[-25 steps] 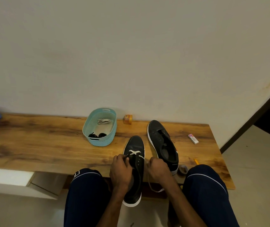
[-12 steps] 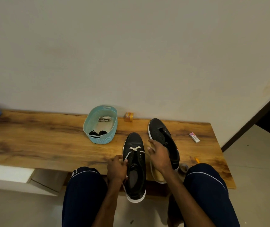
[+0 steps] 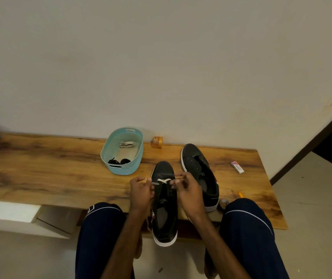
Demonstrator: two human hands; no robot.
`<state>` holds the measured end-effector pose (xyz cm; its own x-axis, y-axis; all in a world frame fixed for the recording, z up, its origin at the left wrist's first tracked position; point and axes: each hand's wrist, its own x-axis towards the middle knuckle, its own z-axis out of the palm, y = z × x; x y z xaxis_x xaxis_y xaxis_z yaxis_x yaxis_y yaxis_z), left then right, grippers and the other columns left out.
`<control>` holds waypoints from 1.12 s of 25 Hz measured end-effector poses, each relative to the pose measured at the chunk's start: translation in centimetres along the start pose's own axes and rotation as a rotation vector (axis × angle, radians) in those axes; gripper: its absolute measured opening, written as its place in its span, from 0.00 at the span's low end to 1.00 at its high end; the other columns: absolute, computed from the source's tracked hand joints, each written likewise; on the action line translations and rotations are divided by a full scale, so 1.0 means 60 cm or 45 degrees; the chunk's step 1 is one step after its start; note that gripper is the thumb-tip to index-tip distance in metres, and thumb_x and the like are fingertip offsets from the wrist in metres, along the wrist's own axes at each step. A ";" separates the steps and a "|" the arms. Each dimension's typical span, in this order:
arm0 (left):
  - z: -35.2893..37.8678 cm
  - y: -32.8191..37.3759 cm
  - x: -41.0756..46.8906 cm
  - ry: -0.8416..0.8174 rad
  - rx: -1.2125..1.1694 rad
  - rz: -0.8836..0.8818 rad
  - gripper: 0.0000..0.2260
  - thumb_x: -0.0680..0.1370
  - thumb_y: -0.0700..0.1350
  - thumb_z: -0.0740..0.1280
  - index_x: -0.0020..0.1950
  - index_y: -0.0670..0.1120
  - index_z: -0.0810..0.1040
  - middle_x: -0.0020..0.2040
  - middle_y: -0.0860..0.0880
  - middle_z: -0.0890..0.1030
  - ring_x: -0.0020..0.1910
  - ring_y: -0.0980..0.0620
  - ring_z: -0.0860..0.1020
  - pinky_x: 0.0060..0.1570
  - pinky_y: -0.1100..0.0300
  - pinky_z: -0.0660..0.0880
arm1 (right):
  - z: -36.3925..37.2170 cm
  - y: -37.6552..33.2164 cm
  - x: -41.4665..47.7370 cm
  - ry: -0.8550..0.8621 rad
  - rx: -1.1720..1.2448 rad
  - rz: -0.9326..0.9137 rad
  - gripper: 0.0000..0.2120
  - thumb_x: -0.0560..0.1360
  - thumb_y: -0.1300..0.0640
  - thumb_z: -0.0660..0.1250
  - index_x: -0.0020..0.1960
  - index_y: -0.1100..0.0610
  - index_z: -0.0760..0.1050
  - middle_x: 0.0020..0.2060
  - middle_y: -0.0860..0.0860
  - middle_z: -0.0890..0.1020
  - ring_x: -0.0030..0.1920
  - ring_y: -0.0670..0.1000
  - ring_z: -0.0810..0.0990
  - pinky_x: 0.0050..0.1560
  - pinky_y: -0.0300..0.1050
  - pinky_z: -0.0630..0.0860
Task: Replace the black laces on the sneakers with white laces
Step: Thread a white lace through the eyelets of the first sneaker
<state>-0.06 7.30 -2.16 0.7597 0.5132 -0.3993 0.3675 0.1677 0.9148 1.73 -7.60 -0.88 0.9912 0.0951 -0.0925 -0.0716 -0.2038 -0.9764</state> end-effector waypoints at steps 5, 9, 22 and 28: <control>-0.042 0.059 -0.005 -0.617 -1.083 -0.193 0.11 0.83 0.45 0.58 0.60 0.41 0.75 0.58 0.39 0.81 0.57 0.44 0.82 0.56 0.47 0.80 | 0.065 -0.012 -0.060 -0.465 0.056 0.028 0.12 0.83 0.54 0.61 0.66 0.50 0.75 0.53 0.42 0.82 0.54 0.38 0.80 0.57 0.37 0.75; -0.052 0.072 0.001 -0.425 -1.112 -0.123 0.11 0.84 0.44 0.58 0.62 0.44 0.76 0.58 0.43 0.82 0.58 0.46 0.80 0.58 0.47 0.80 | 0.065 -0.013 -0.070 -0.534 0.176 0.111 0.11 0.84 0.56 0.59 0.60 0.57 0.78 0.34 0.47 0.80 0.37 0.46 0.79 0.44 0.42 0.77; -0.052 0.040 -0.008 0.192 0.226 0.125 0.17 0.83 0.51 0.62 0.71 0.48 0.69 0.51 0.45 0.83 0.46 0.46 0.81 0.42 0.51 0.77 | -0.042 -0.026 0.000 -0.381 0.771 0.231 0.15 0.80 0.67 0.62 0.61 0.56 0.81 0.53 0.55 0.85 0.41 0.45 0.80 0.42 0.38 0.76; -0.039 0.017 -0.038 -0.255 0.814 0.880 0.13 0.83 0.49 0.58 0.65 0.51 0.77 0.59 0.54 0.74 0.57 0.60 0.73 0.54 0.66 0.69 | -0.014 -0.022 -0.012 -0.398 0.085 -0.014 0.09 0.79 0.66 0.67 0.57 0.57 0.73 0.43 0.56 0.86 0.39 0.53 0.82 0.45 0.47 0.80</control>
<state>-2.69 8.26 -0.17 0.9737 0.1634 0.1585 -0.0179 -0.6388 0.7691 1.21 -8.24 0.62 0.9102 0.3940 -0.1274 -0.0786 -0.1377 -0.9874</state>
